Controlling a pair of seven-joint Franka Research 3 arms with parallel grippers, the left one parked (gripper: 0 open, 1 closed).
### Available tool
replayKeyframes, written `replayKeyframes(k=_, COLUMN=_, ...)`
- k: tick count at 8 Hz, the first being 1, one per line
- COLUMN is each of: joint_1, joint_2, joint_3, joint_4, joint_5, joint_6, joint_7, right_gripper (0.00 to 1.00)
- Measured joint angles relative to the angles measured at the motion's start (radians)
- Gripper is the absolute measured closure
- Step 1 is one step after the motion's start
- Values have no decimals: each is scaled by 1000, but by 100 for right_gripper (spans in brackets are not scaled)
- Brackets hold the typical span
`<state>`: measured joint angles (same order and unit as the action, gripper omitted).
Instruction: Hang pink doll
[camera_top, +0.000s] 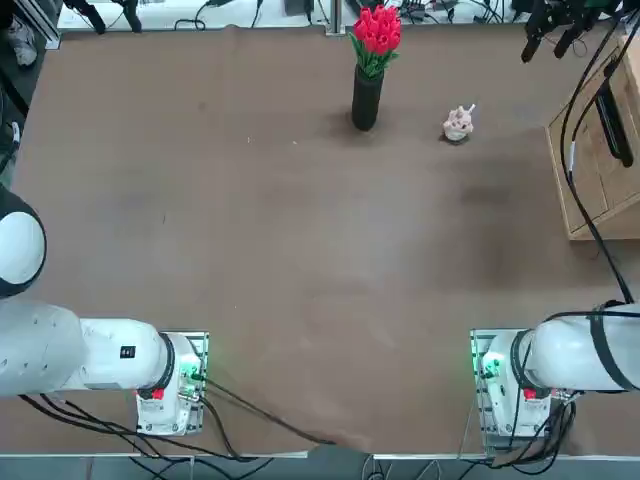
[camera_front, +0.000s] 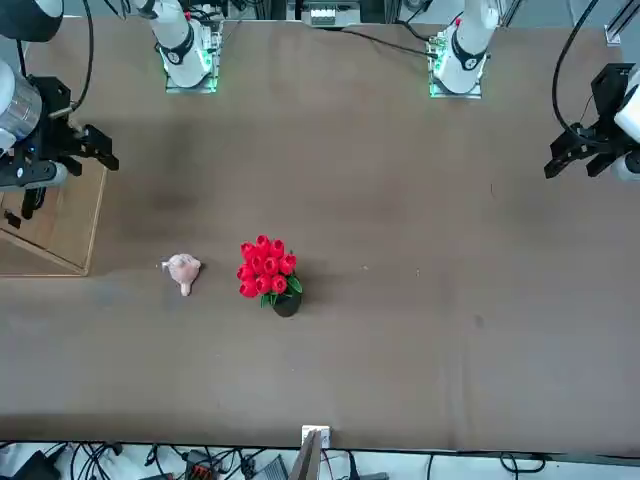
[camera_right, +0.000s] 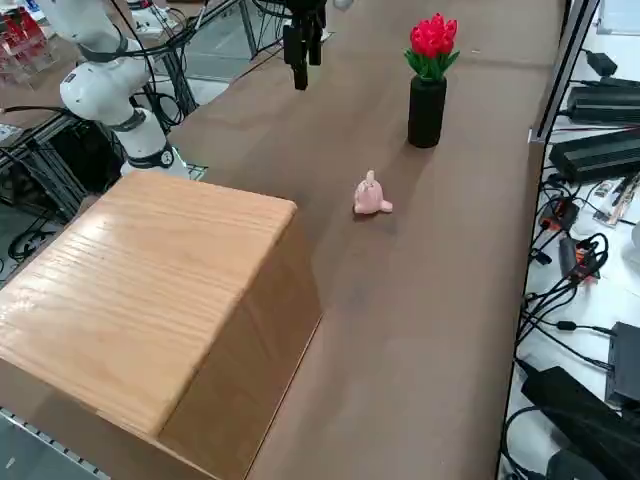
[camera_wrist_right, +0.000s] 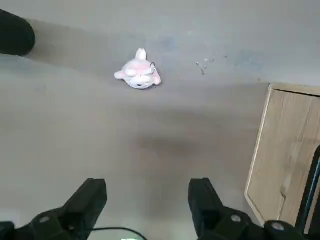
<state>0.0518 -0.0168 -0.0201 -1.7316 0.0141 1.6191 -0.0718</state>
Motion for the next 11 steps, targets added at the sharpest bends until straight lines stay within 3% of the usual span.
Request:
replayKeyframes(k=2, joint_1=0, joint_2=2, joint_3=-1, joint_4=0, joint_5=-5, joint_6=-28, joint_7=0, right_gripper=0)
replayKeyframes(k=4, joint_1=3, joint_2=17, joint_3=3, joint_4=0, joint_5=-5, joint_6=-38, joint_7=143, right_gripper=0)
replayKeyframes(k=7, joint_1=52, joint_2=84, joint_3=22, joint_4=-2, joint_5=9, joint_6=-72, joint_7=597, right_gripper=0)
replayKeyframes(k=11, joint_1=163, joint_2=303, joint_3=28, joint_4=-3, joint_5=33, joint_6=212, joint_7=1293, right_gripper=0)
